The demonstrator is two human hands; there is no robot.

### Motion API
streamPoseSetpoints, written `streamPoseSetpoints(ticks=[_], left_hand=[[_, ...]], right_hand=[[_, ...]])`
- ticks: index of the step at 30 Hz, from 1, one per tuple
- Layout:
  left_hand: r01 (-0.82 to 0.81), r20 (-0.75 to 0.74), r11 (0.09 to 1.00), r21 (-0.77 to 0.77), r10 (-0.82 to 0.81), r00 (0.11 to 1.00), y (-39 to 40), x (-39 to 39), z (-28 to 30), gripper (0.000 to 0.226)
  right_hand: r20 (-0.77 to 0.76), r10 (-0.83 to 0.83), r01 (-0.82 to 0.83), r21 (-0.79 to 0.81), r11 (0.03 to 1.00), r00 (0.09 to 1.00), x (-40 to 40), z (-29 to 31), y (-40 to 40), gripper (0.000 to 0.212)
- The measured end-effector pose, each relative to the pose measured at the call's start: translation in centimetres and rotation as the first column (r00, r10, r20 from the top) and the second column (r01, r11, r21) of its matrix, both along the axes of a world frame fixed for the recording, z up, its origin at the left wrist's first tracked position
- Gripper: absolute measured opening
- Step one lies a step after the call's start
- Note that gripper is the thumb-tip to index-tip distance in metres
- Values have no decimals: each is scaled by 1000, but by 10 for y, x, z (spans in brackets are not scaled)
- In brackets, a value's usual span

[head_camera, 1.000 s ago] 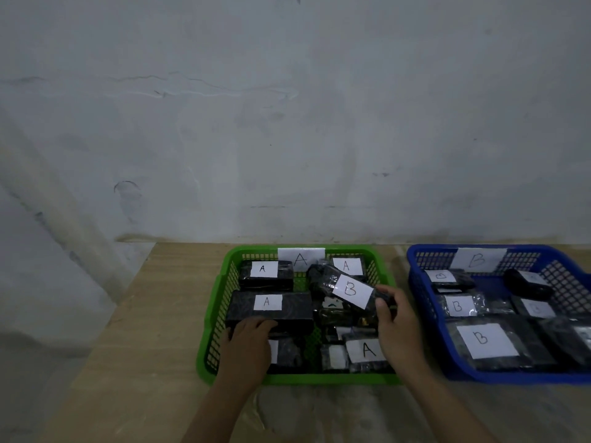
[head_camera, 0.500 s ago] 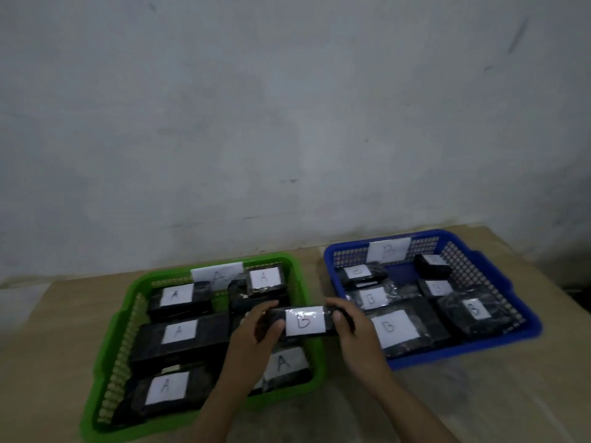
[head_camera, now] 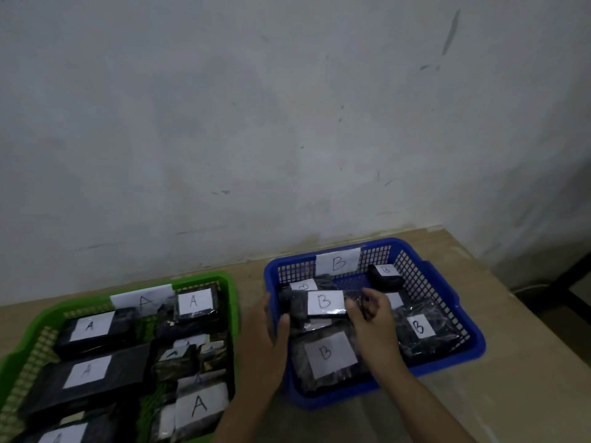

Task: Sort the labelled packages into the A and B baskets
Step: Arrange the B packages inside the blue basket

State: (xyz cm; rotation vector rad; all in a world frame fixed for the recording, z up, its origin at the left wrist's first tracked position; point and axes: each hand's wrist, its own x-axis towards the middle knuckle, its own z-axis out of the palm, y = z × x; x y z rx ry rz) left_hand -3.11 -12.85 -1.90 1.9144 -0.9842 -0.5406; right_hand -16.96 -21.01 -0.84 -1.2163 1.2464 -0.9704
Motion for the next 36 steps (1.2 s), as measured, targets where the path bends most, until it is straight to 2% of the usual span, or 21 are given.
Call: streamPoseSetpoints(ticks=[3,7,9,11,14,21,22,25,27,30,33,36], left_hand=[[32,205,987,156,-64,977,-20,-3,-15,52],[-17,348,949,313,-99,932,-37,-7,-27,66],[-30,355,934,355,-105,929,-40,-8,-33,58],[-48,371,939,340,-87,925,-42,-7,-36,61],[-58,360,894,445,-119,926,-45,-6,-31,63],[-61,380,885,461,-134,915,-45,-5,-34,58],[-69,381,886,459,-126,916,-46,-5,-34,57],[-53,376,892,448,-135,917,-47,-3,-34,50],[-32,375,897,441,-152,915,-48,-2,-35,48],[-32,400,903,428,-158,903,-45,0,-39,52],[39,370,929,367,-184,911,-40,0,-34,59],[113,292,937,332,-216,932,-30,7,-27,56]], right_hand=[[-22,-62,62,16,998,998,-6,-3,-30,34],[-74,-4,6,25,1000,997,4,-10,-60,32],[-121,43,-39,41,998,992,13,-16,-73,30],[-171,84,-75,56,996,982,23,-23,-85,29],[-222,134,-123,61,991,966,38,-34,-97,31],[-408,163,-188,-21,982,898,61,-54,-97,24],[-481,159,-212,-59,975,862,61,-58,-96,26],[-740,187,-357,-76,931,646,59,-63,-93,37],[-793,215,-402,-40,915,569,57,-59,-91,38],[-779,194,-400,-78,913,596,53,-51,-85,38],[-747,156,-389,-146,910,646,46,-43,-70,41],[-724,161,-425,-198,883,671,41,-40,-45,56]])
